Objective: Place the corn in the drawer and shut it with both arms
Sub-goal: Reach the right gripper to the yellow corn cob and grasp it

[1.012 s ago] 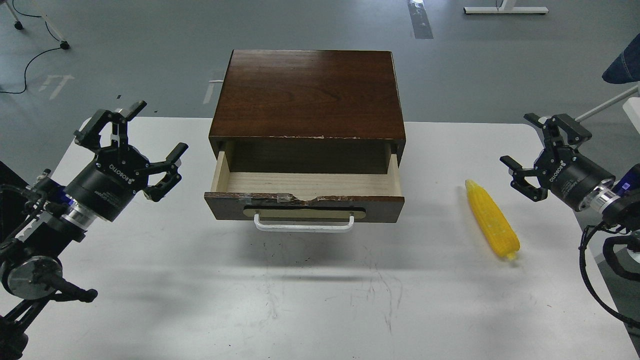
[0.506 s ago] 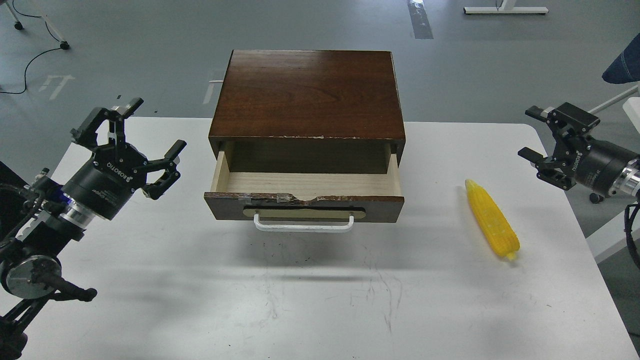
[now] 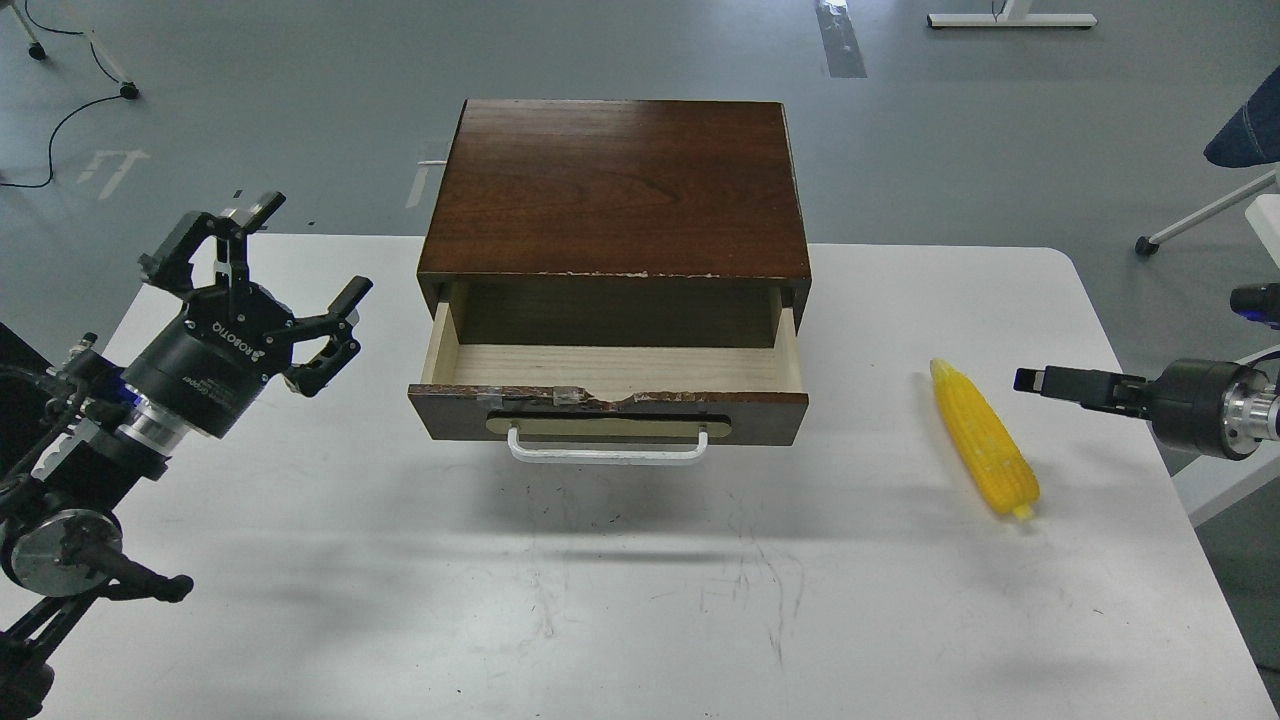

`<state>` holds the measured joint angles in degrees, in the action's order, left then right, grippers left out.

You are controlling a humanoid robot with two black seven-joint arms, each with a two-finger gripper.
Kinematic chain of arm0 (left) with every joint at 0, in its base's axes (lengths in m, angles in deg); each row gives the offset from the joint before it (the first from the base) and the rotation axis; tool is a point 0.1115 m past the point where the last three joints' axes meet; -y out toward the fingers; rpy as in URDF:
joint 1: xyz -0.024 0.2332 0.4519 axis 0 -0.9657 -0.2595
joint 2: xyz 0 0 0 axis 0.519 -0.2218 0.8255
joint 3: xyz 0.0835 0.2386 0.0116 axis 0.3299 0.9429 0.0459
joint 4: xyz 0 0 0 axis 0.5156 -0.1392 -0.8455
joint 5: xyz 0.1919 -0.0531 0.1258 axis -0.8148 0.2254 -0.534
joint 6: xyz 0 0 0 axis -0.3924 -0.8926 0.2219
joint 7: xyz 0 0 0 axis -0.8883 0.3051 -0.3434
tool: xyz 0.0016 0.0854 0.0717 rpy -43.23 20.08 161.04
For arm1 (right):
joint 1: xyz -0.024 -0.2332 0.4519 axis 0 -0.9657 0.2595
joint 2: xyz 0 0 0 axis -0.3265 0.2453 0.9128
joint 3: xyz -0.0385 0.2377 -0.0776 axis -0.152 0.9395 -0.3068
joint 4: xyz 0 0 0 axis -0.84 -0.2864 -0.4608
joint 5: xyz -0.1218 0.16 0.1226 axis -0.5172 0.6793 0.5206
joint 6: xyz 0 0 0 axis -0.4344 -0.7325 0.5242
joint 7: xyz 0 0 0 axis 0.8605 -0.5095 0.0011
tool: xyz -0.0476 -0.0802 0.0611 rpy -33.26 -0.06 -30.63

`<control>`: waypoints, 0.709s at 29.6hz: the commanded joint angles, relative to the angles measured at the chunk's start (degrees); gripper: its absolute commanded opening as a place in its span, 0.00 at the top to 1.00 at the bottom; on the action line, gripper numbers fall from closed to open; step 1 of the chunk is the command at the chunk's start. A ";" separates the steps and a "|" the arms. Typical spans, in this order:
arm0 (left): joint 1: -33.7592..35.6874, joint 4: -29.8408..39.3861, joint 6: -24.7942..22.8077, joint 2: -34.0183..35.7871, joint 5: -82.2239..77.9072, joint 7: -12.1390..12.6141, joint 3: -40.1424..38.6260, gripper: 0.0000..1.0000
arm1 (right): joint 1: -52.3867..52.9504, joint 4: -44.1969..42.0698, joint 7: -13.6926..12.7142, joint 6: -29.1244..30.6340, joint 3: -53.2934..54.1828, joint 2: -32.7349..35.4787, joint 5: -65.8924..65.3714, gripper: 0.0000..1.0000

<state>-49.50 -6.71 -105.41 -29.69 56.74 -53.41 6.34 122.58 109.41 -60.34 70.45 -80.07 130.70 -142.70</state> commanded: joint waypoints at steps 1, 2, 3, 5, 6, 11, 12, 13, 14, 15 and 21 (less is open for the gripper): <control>0.00 0.01 0.00 0.01 0.01 0.00 0.01 0.00 | 1.10 -1.67 -0.02 -0.37 -3.57 -1.61 -0.09 0.00; 0.00 -0.08 0.00 -0.08 0.01 0.09 0.01 0.00 | 1.18 -2.03 -0.02 -0.72 -4.09 -2.57 -0.09 0.00; 0.00 0.01 0.00 -0.08 0.01 0.09 0.01 0.00 | 1.10 -2.12 -0.02 -0.90 -4.10 -2.93 -0.09 0.00; 0.00 0.01 0.00 -0.08 0.01 0.09 0.09 0.00 | 1.10 -2.38 -0.02 -0.99 -4.19 -3.72 -0.09 0.00; 0.00 0.01 0.00 -0.08 0.01 0.09 0.01 0.00 | 1.10 -2.55 -0.02 -0.99 -4.19 -3.90 -0.09 0.00; 0.00 0.01 0.00 -0.08 0.01 0.09 0.09 0.00 | 1.01 -3.26 -0.02 -1.07 -4.89 -5.57 -0.09 0.03; 0.00 0.01 0.00 -0.08 0.01 0.09 0.01 0.00 | 1.01 -3.17 -0.02 -1.16 -5.33 -5.65 -0.09 0.06; 0.00 0.01 0.00 -0.08 0.01 0.09 0.01 0.00 | 1.10 -3.17 -0.02 -1.25 -5.50 -5.74 -0.09 0.08; 0.00 0.01 0.00 -0.08 0.01 0.09 0.01 0.00 | 1.10 -3.17 -0.02 -1.25 -6.29 -5.83 -0.09 0.14; 0.00 -0.08 0.00 -0.08 0.01 0.09 0.01 0.00 | 1.18 -3.17 -0.02 -1.34 -6.65 -5.83 -0.09 0.20; 0.00 0.01 0.00 -0.17 0.01 0.09 0.01 0.00 | 1.27 -2.91 -0.02 -1.42 -7.97 -5.74 -0.09 0.79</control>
<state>-49.50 -6.72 -105.41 -29.81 56.75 -53.32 6.35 123.80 106.37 -60.37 69.13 -87.68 124.88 -142.79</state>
